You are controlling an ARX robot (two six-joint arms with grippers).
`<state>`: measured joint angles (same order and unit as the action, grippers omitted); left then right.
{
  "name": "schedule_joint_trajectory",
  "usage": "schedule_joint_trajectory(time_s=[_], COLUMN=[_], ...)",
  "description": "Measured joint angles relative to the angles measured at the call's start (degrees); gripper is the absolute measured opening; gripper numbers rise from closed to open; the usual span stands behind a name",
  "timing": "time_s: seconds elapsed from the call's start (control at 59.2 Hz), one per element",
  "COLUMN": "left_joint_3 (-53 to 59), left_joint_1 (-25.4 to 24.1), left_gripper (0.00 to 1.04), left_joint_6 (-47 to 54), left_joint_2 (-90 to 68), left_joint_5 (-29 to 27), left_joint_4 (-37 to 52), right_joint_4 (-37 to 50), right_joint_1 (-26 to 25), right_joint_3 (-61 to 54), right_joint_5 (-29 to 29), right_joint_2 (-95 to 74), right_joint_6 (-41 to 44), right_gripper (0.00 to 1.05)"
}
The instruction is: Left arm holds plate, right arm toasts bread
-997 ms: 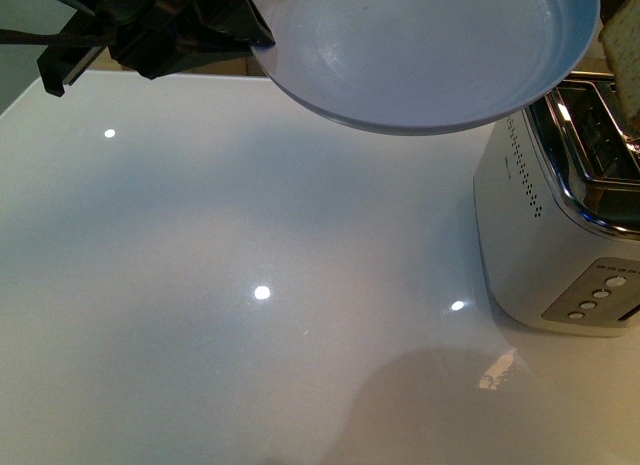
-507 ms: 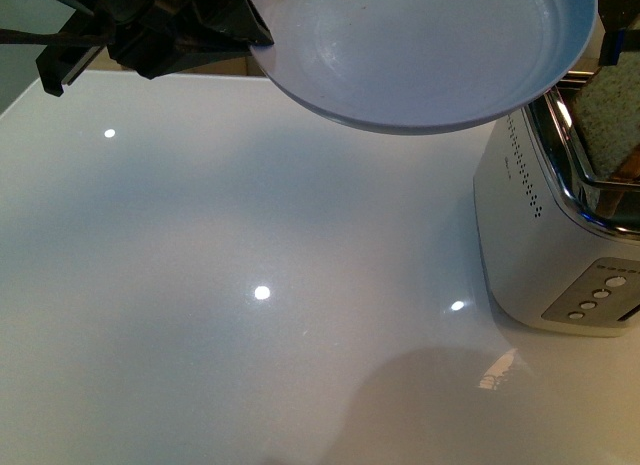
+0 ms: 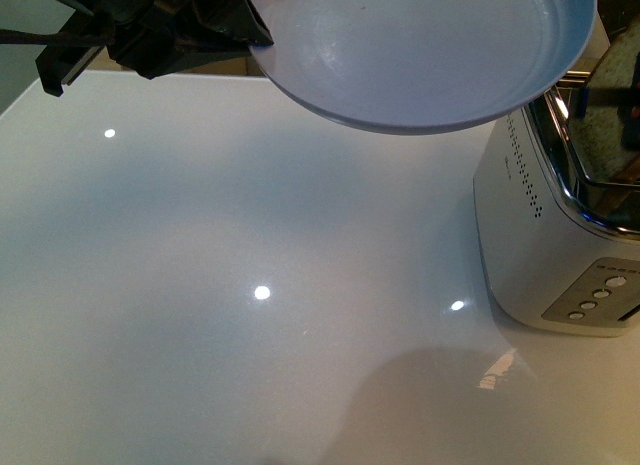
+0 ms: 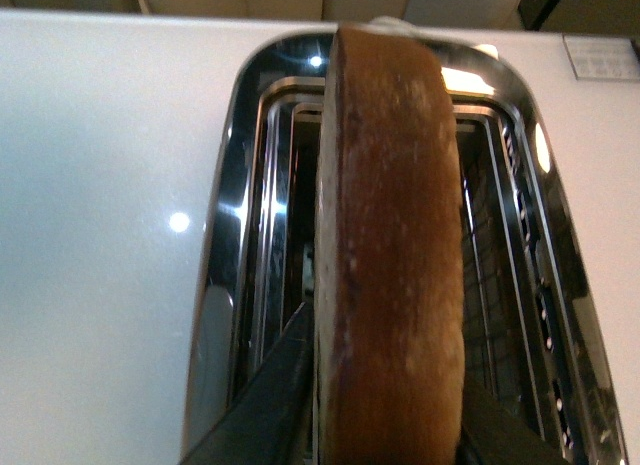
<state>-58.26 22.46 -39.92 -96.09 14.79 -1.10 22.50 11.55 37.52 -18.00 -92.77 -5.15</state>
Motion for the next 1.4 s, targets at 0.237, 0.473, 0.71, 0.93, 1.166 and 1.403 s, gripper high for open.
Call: schedule_joint_trajectory(time_s=[0.237,0.473,0.71,0.93,1.166,1.403], left_joint_3=[0.00,0.00,0.00,0.00,0.00,0.00], left_joint_1=[0.00,0.00,0.00,-0.07,0.00,0.00], left_gripper=[0.03,0.03,0.03,0.03,0.03,0.03], left_joint_6=[0.00,0.00,0.00,0.00,0.00,0.00], left_joint_2=[0.02,0.02,0.04,0.20,0.20,0.22], left_joint_5=[0.00,0.02,0.00,-0.04,0.04,0.04], left_joint_4=[0.00,0.00,0.00,0.00,0.00,0.00], right_joint_4=[0.24,-0.81,7.91,16.66,13.53,9.16], right_joint_1=[-1.18,-10.54,-17.97,-16.39,-11.89,-11.76], right_joint_3=[-2.80,-10.58,-19.43,-27.93,-31.65,-33.94], right_joint_5=[1.16,8.37,21.53,22.36,18.12,17.99], right_joint_2=[2.16,20.83,37.29,43.43,50.27,57.07], right_joint_6=[0.55,2.84,4.59,4.79,4.81,4.96], right_gripper=[0.63,0.96,0.84,0.44,0.05,0.02])
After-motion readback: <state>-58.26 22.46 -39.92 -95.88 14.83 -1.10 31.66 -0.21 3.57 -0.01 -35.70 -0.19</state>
